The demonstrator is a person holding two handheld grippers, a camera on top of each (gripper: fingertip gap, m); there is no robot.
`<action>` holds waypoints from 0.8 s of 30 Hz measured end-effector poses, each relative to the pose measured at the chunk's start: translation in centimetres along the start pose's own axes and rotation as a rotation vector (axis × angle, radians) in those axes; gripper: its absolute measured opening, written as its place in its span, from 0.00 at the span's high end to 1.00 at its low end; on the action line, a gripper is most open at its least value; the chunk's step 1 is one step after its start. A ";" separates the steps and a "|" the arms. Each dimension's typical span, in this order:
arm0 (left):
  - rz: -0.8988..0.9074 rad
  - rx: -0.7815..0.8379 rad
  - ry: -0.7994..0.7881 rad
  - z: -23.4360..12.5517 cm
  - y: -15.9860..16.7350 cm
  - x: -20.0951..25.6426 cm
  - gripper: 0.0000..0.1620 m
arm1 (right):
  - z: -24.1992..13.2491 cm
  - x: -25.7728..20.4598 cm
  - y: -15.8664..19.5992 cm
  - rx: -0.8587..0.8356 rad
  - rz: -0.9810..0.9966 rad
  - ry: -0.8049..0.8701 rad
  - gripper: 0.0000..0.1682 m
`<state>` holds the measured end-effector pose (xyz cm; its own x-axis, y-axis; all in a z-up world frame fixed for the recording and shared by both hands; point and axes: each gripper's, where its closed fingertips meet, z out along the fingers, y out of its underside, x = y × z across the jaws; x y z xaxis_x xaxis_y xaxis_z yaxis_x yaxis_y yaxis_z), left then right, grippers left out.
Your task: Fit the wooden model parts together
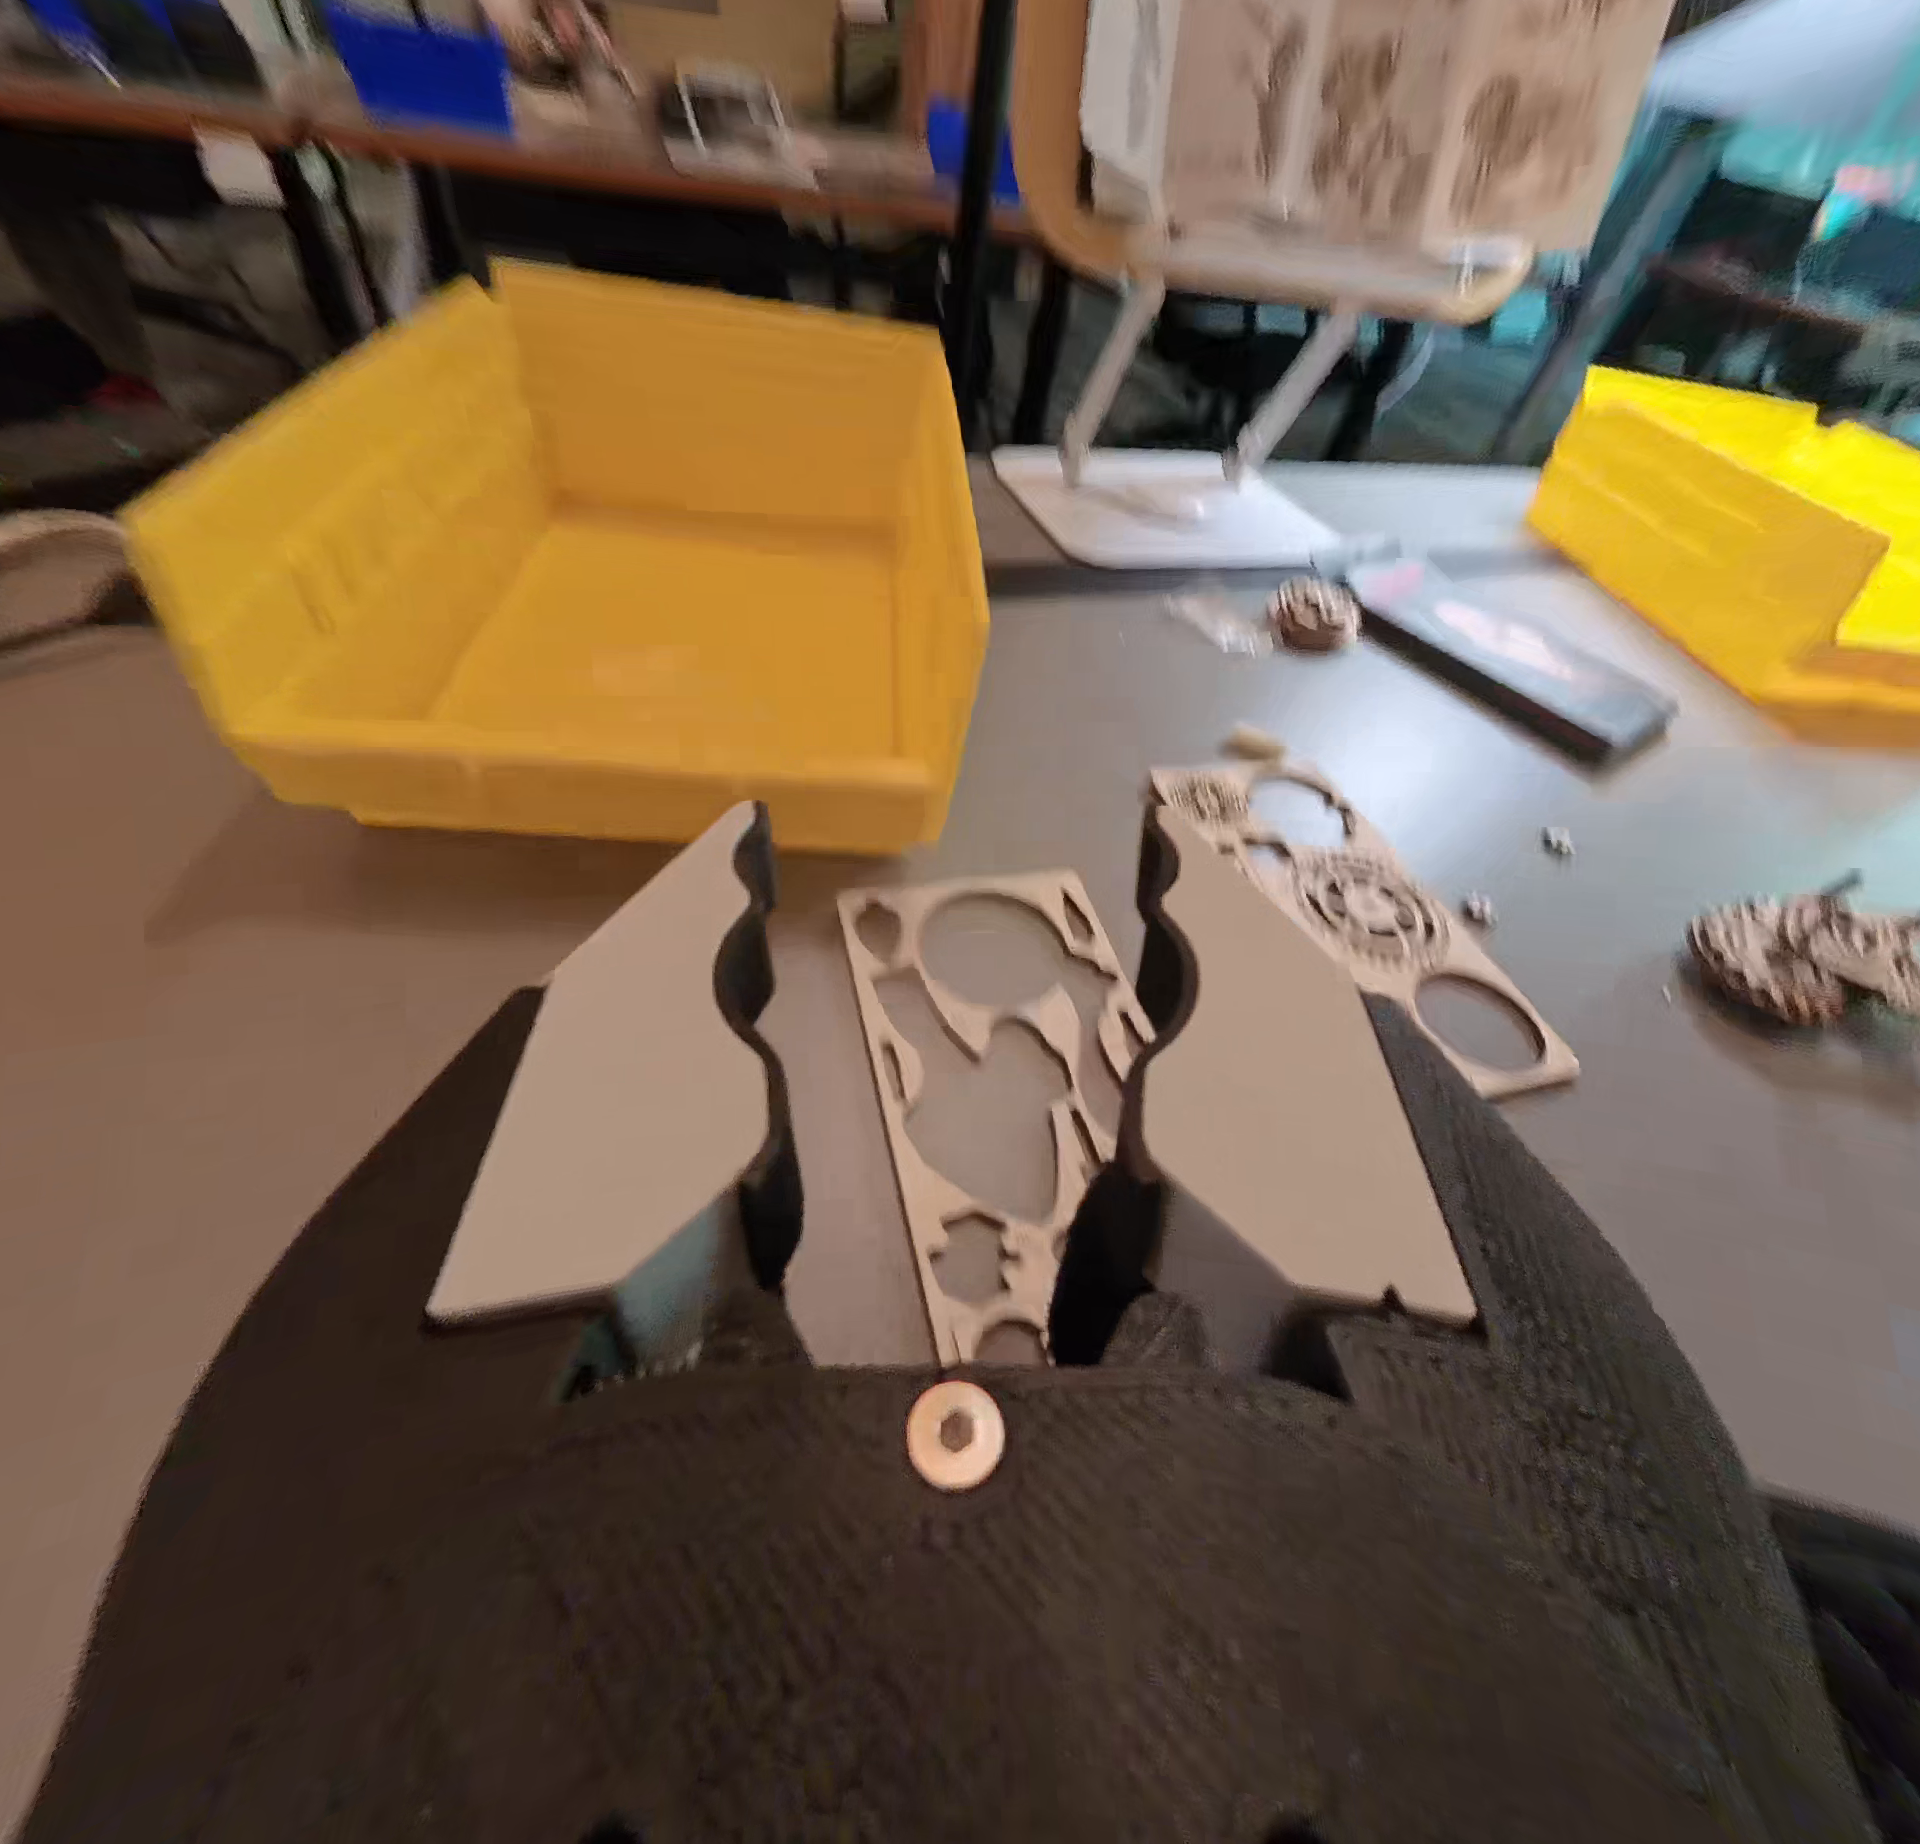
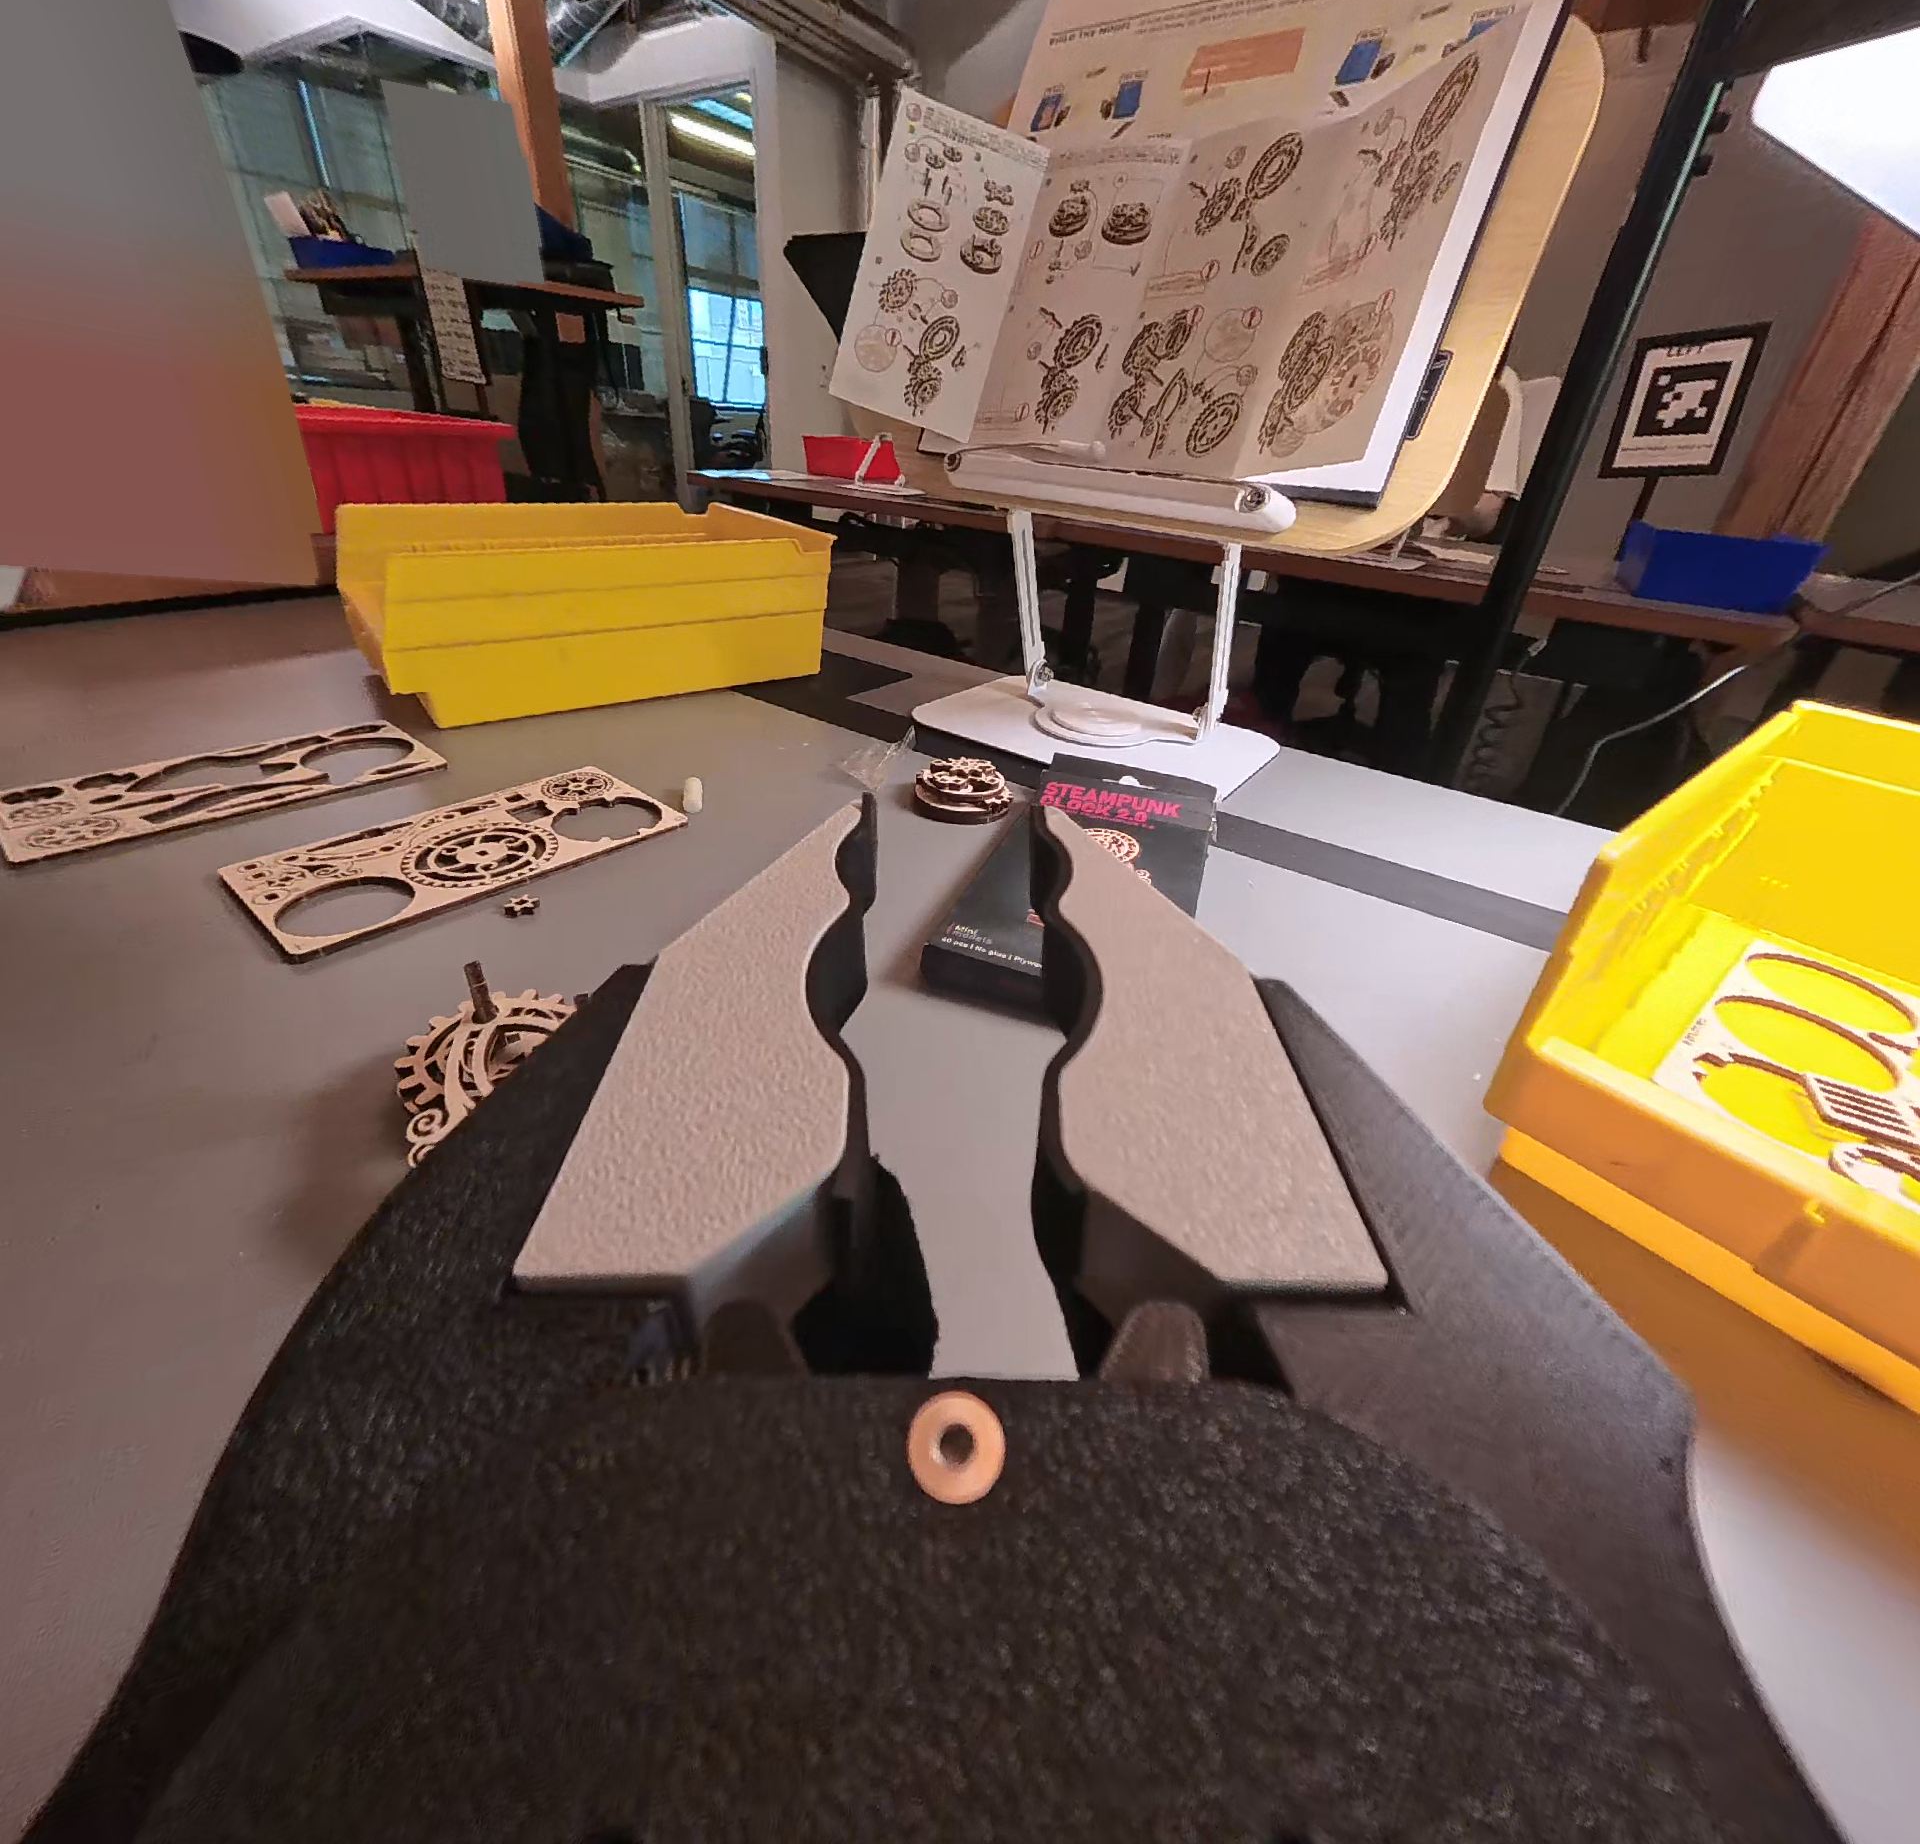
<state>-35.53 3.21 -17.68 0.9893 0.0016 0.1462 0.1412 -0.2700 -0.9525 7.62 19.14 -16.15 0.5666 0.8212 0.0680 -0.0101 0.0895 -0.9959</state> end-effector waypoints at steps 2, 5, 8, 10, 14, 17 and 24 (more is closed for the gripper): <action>0.038 -0.188 0.006 0.5 3.4 1.2 0.46 | -0.1 0.3 0.0 -0.001 0.008 0.008 0.84; 0.091 -0.414 -0.002 0.5 8.1 3.0 0.33 | -0.4 0.7 -0.1 0.005 0.021 0.021 0.84; 0.149 -0.553 -0.071 -0.2 11.3 3.1 0.30 | -0.5 0.7 -0.2 0.007 0.024 0.021 0.85; 0.148 -0.596 -0.077 -0.5 12.4 3.0 0.31 | -0.5 0.6 -0.2 0.003 0.023 0.016 0.85; 0.124 -0.603 -0.051 -0.4 12.3 2.7 0.41 | -0.5 0.2 0.0 -0.010 0.014 0.006 0.87; 0.113 -0.597 -0.068 0.0 12.0 1.6 0.41 | -0.5 0.0 0.0 -0.013 0.005 0.001 0.87; 0.164 -0.382 0.005 -0.2 7.0 4.3 0.45 | -0.6 -0.1 0.0 -0.009 0.005 -0.004 0.87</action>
<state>-30.32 1.16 -23.73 0.9971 -0.0757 0.0030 -0.0435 -0.6045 -0.7954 8.05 18.70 -16.16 0.5635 0.8237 0.0635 -0.0052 0.0804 -0.9968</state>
